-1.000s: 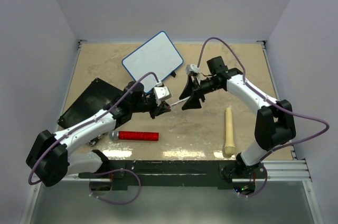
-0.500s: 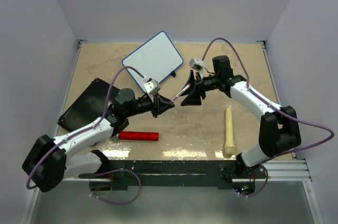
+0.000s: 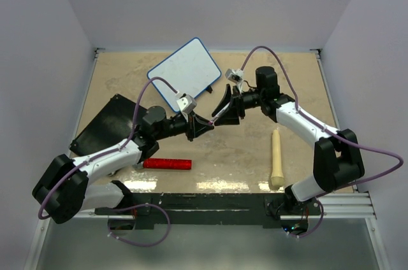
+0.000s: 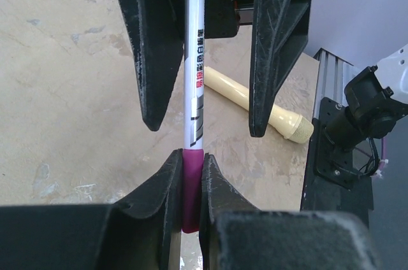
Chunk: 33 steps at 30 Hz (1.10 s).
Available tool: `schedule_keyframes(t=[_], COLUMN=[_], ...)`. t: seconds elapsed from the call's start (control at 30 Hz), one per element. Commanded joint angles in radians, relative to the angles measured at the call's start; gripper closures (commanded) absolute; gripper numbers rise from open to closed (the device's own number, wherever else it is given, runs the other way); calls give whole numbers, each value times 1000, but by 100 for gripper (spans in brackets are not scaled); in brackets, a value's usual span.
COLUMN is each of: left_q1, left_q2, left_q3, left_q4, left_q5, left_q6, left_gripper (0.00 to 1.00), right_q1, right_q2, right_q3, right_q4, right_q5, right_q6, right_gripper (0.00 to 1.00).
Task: Write a sentence on the whiteboard
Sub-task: Open the whiteboard marker at the center of the board.
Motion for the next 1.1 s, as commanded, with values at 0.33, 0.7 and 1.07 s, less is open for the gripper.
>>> schedule_keyframes(t=[0.33, 0.7, 1.07], left_q1=[-5, -3, -2], left_q2=[1, 1, -26], left_q3=[-8, -19, -65], left_q4=[74, 59, -27], left_q5=[21, 33, 37], left_q6=[23, 38, 95], left_gripper=[100, 100, 100], right_q1=[3, 2, -95], right_q2=[-1, -4, -50], right_q3=[1, 17, 104], right_q4=[72, 49, -136], right_q5=[-60, -84, -68], right_q6=[53, 29, -137], right_gripper=[69, 100, 100])
